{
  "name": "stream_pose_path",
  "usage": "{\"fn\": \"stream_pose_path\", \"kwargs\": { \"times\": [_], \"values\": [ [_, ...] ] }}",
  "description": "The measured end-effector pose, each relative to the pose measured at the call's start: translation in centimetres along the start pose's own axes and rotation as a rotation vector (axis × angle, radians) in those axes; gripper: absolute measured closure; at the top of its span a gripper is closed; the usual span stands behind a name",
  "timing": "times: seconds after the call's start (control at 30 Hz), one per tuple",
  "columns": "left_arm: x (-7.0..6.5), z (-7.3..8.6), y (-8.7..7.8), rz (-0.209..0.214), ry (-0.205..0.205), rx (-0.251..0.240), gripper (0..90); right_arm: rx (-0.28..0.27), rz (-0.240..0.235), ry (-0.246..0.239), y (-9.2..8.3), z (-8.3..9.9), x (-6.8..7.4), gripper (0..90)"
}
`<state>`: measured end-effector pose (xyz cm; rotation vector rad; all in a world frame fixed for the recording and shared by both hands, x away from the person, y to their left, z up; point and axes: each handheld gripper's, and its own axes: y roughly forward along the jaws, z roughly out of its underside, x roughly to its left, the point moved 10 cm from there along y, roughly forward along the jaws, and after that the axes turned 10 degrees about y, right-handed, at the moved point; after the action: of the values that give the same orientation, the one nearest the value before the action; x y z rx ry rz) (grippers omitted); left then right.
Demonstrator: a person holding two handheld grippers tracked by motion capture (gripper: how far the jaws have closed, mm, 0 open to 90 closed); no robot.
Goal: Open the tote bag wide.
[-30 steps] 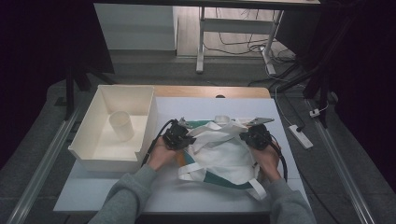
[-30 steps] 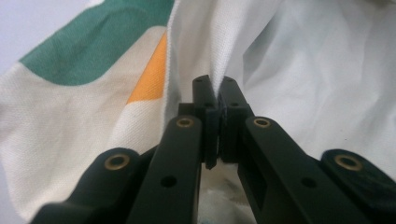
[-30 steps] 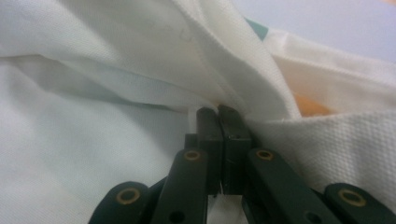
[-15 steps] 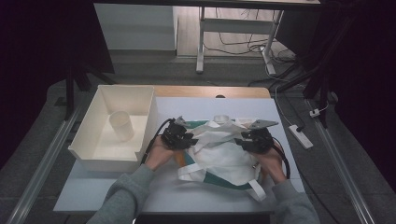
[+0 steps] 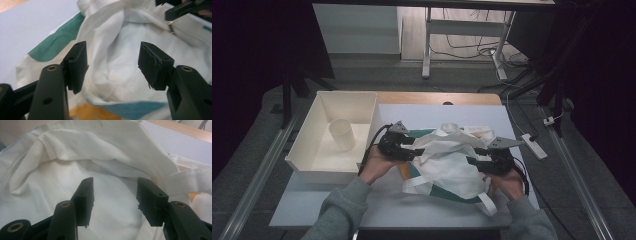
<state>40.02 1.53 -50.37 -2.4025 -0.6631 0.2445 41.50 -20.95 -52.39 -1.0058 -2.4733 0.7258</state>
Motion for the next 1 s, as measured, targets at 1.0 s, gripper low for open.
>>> {"fn": "stream_pose_path", "kwargs": {
  "times": [1.0],
  "values": [
    [2.7, 1.7, -10.4, -0.15, -0.086, -0.1, 33.1, -0.031, 0.022, -0.039, -2.0, 1.3, 0.4, 48.1]
  ]
}}
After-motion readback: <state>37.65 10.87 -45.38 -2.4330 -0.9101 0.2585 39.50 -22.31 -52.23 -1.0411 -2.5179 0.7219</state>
